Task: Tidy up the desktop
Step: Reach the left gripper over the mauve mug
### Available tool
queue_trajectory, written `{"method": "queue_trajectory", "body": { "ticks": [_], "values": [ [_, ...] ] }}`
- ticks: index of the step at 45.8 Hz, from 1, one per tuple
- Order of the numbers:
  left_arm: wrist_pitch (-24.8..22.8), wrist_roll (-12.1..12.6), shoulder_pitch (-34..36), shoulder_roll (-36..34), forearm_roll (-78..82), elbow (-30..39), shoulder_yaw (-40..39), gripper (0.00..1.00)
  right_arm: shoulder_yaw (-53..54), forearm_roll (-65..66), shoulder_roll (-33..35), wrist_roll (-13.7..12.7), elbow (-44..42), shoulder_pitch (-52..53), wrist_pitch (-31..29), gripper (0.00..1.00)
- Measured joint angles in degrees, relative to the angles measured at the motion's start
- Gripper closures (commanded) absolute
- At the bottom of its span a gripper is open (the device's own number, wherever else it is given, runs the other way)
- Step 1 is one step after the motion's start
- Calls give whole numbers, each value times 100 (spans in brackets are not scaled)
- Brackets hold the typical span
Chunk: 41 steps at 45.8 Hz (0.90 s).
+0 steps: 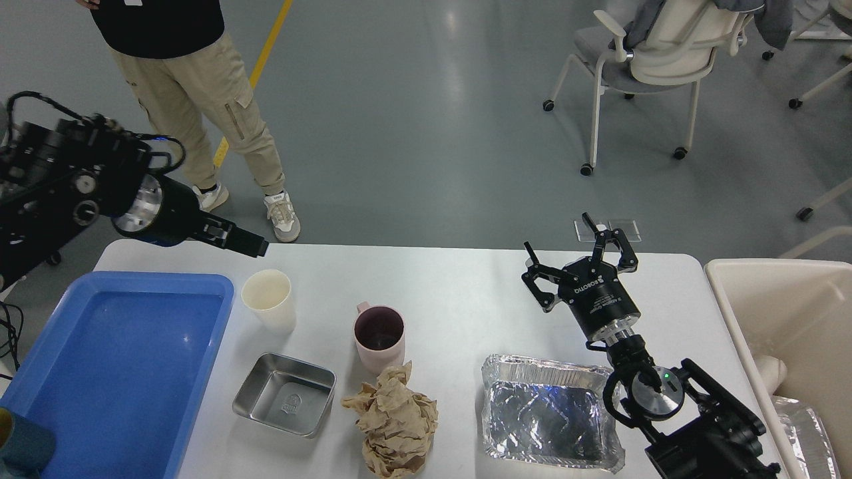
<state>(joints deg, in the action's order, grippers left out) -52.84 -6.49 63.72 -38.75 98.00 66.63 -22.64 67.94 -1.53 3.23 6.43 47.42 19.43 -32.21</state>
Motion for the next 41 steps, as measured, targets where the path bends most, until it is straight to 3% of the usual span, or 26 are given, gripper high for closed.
{"method": "queue_trajectory", "body": {
  "ticks": [18,32,41],
  "values": [
    [-113,-29,998,1755,63,-106,1925,2,-123,5,-66,7,14,47,-6,0],
    [-66,-49,1077,2829,86,-722,2350,2,-129,4,-67,7,66,69,-6,0],
    [381,-383,1034,3360,95,-1245,2865,3,-133,4,-68,7,66,36,-36,0]
  ]
}}
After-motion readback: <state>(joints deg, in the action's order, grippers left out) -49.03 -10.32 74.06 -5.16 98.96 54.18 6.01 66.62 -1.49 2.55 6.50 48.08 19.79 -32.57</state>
